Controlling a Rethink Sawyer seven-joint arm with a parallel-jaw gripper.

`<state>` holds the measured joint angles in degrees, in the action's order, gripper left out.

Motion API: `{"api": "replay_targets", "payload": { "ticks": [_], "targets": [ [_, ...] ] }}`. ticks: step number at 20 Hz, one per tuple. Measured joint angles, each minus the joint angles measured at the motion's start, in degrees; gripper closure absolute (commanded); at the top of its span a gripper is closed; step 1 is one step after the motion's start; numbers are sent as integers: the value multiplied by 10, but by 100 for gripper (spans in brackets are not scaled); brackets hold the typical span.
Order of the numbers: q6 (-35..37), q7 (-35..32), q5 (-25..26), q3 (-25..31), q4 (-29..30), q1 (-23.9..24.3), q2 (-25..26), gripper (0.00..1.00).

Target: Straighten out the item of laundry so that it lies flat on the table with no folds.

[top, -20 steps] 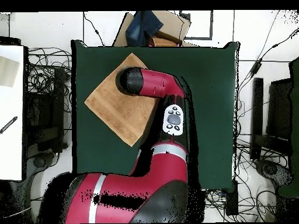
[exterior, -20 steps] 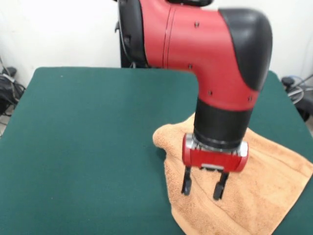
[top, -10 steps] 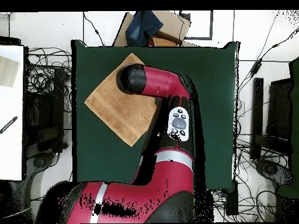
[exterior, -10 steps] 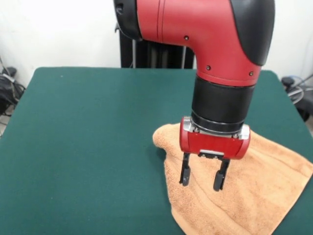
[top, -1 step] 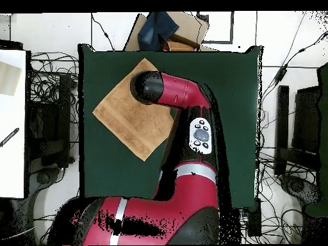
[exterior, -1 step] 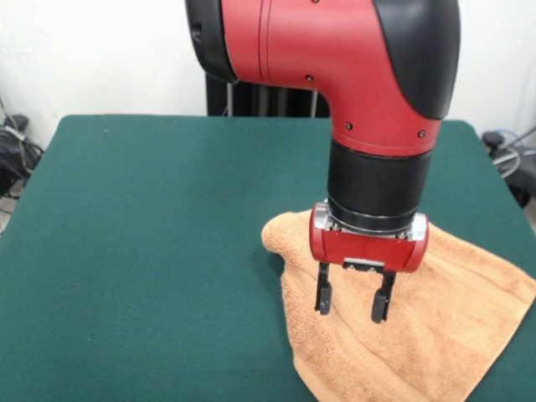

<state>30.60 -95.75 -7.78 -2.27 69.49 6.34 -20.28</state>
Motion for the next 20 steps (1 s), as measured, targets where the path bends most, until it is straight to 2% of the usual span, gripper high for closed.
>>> {"api": "replay_targets", "payload": {
  "ticks": [11, 20],
  "targets": [
    [15, 0, 0, 7, 21, 6, 15, 0],
    [15, 0, -6, 34, 45, 16, 22, 0]
  ]
}}
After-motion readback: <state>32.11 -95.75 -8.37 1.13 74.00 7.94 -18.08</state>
